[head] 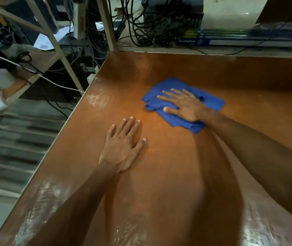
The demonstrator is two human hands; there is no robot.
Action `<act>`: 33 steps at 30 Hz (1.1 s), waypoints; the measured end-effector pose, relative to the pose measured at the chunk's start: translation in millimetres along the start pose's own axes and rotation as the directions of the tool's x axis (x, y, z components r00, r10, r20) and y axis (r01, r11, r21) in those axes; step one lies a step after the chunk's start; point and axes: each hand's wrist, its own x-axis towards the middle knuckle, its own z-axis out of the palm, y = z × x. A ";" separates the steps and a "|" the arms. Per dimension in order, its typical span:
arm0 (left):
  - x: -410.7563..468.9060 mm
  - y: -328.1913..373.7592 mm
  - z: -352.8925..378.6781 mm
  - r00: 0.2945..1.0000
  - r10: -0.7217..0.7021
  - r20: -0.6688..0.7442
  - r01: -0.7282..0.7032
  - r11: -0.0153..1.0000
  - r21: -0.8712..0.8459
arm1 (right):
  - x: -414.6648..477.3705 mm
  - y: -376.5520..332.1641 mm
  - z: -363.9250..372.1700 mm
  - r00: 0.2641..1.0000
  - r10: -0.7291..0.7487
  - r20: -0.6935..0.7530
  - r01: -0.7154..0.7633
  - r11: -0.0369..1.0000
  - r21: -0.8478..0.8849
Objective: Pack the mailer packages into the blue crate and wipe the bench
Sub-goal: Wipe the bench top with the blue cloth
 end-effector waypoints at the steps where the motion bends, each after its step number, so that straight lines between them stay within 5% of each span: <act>1: 0.3 0.2 -0.5 1.000 0.004 0.001 -0.004 1.000 -0.002 | -1.2 14.8 -1.8 0.997 0.078 -0.029 -0.078 0.997 -0.002; 3: -0.9 0.4 -1.5 1.000 0.009 0.003 -0.009 1.000 -0.010 | -9.5 41.1 -3.5 0.909 0.402 -0.112 -0.402 0.915 0.024; 5: -1.0 0.4 -2.4 1.000 0.012 0.000 -0.012 1.000 -0.013 | -18.0 43.1 -0.3 0.834 0.536 -0.130 -0.536 0.843 0.036; 9: -0.5 -0.4 -1.1 1.000 0.011 -0.010 -0.011 1.000 -0.012 | -68.5 -16.6 9.4 0.984 0.168 -0.052 -0.170 0.985 -0.033; 11: -1.7 -0.9 -1.0 1.000 0.009 -0.019 -0.009 1.000 -0.020 | -101.5 -12.0 9.4 0.996 0.087 -0.031 -0.088 0.996 -0.014; 13: -6.5 2.8 -5.4 0.999 0.015 -0.041 -0.014 1.000 0.016 | -126.0 11.0 6.9 0.945 0.315 -0.091 -0.317 0.948 -0.005; 15: -17.7 13.0 -10.7 0.998 0.039 -0.059 -0.035 0.997 0.075 | -149.3 12.3 6.7 0.818 0.563 -0.121 -0.567 0.824 0.002; 20: -86.6 54.7 -10.2 0.995 0.090 -0.042 -0.089 0.996 0.013 | -215.1 -65.4 22.4 0.989 0.142 -0.034 -0.143 0.989 -0.032; 22: -120.1 63.5 -9.0 0.995 0.102 -0.023 -0.102 0.995 0.002 | -229.8 -56.9 18.5 0.957 0.274 -0.091 -0.275 0.961 -0.004; 24: -144.2 62.2 -7.6 0.995 0.099 -0.001 -0.099 0.995 -0.006 | -240.7 -59.0 15.3 0.843 0.525 -0.115 -0.526 0.850 0.027; 26: -155.5 57.5 -7.3 0.995 0.095 0.003 -0.095 0.995 -0.030 | -249.1 -90.9 18.1 0.883 0.461 -0.091 -0.464 0.886 -0.015; 29: -157.6 55.5 -6.6 0.995 0.097 -0.020 -0.098 0.993 -0.063 | -277.1 -133.2 28.8 0.984 0.176 -0.029 -0.177 0.984 -0.028; 33: -152.9 54.1 -5.9 0.996 0.084 -0.020 -0.086 0.991 -0.102 | -301.1 -104.0 25.7 0.871 0.487 -0.063 -0.484 0.873 0.058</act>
